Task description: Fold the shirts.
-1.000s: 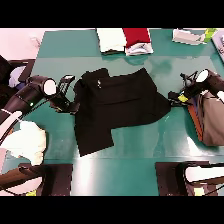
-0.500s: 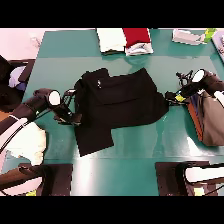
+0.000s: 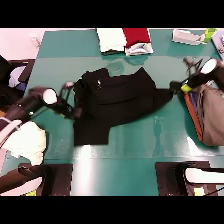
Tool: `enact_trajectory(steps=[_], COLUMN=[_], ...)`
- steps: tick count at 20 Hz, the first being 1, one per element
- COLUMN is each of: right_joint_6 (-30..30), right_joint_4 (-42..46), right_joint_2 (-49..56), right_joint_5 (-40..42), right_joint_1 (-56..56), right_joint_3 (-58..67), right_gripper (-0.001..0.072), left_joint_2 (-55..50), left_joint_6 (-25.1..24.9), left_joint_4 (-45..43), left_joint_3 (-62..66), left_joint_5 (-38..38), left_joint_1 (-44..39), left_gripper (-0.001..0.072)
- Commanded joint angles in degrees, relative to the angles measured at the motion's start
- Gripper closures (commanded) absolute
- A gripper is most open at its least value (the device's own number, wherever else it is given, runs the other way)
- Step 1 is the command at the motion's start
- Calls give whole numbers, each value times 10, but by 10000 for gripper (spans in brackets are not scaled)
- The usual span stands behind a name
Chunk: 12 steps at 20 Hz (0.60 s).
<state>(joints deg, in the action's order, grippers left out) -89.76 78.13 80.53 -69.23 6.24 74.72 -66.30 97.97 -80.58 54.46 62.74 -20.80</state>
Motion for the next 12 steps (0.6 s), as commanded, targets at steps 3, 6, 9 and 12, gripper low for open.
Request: enact_trajectory(steps=[3,6,9,12], right_joint_6=[9,9,9,9], right_joint_4=[-2,0,1,1], right_joint_2=[-131,-213,-276,-310], right_joint_5=[-17,-8,-1,-2], right_joint_1=[0,0,0,0], right_joint_3=[161,254,321,381], right_gripper=[693,694,694,695], left_joint_2=[146,209,227,227], left_joint_6=[10,10,-2,-20], left_joint_4=[-163,-187,-187,-186], left_joint_3=[237,402,549,636], left_joint_5=[24,23,26,17], left_joint_1=[0,0,0,0], left_gripper=[682,682,683,683])
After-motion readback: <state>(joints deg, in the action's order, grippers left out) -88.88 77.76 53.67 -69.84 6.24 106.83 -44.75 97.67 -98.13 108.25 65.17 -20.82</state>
